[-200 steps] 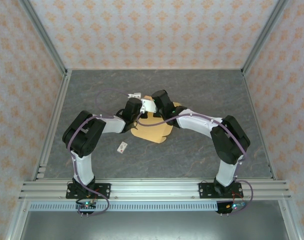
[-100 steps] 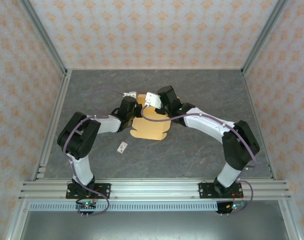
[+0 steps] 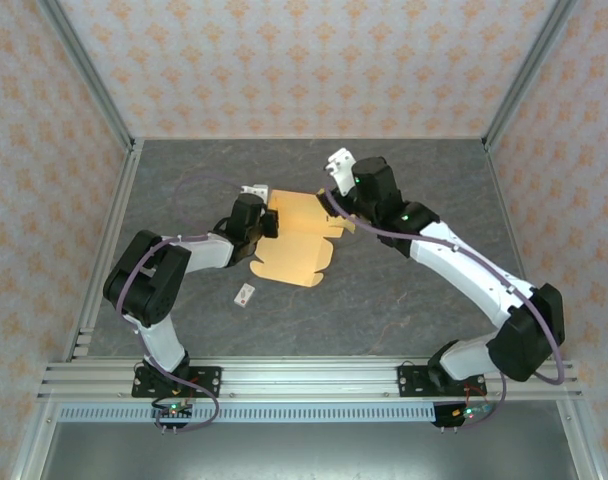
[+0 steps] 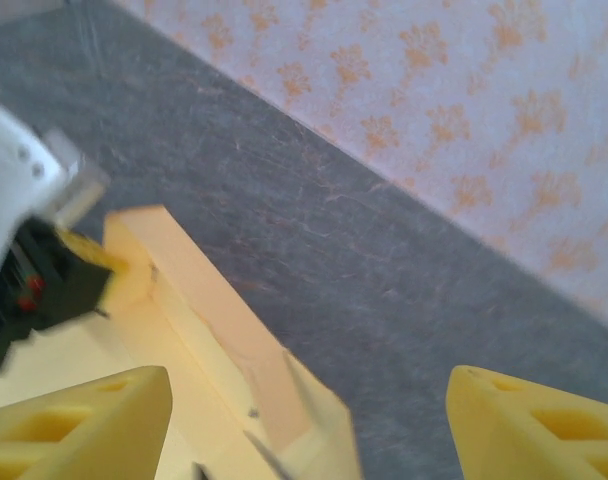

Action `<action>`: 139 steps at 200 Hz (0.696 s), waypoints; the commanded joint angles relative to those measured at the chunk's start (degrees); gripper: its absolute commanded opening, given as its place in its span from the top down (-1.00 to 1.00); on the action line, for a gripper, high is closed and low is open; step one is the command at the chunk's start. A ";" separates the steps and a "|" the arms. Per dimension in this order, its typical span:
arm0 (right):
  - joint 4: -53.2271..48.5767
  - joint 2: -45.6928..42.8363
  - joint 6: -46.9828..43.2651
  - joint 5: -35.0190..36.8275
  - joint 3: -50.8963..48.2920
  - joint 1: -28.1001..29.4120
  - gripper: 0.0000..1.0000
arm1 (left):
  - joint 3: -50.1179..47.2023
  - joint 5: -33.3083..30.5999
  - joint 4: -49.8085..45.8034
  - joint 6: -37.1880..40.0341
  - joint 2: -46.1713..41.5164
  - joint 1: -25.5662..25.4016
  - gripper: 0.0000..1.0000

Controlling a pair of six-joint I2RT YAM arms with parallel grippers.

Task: Fold the paper box

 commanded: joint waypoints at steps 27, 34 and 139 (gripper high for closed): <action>-13.46 7.97 32.80 -3.54 9.77 -0.48 -0.48 | -1.39 0.72 2.13 3.36 -2.43 0.15 1.00; -12.67 8.29 35.42 -4.03 9.17 -0.57 -0.48 | -1.62 0.70 2.52 3.45 -2.42 0.21 1.00; -4.25 15.25 50.88 -11.45 4.25 -2.47 -0.40 | -4.37 1.86 8.44 5.54 -2.50 -0.04 1.00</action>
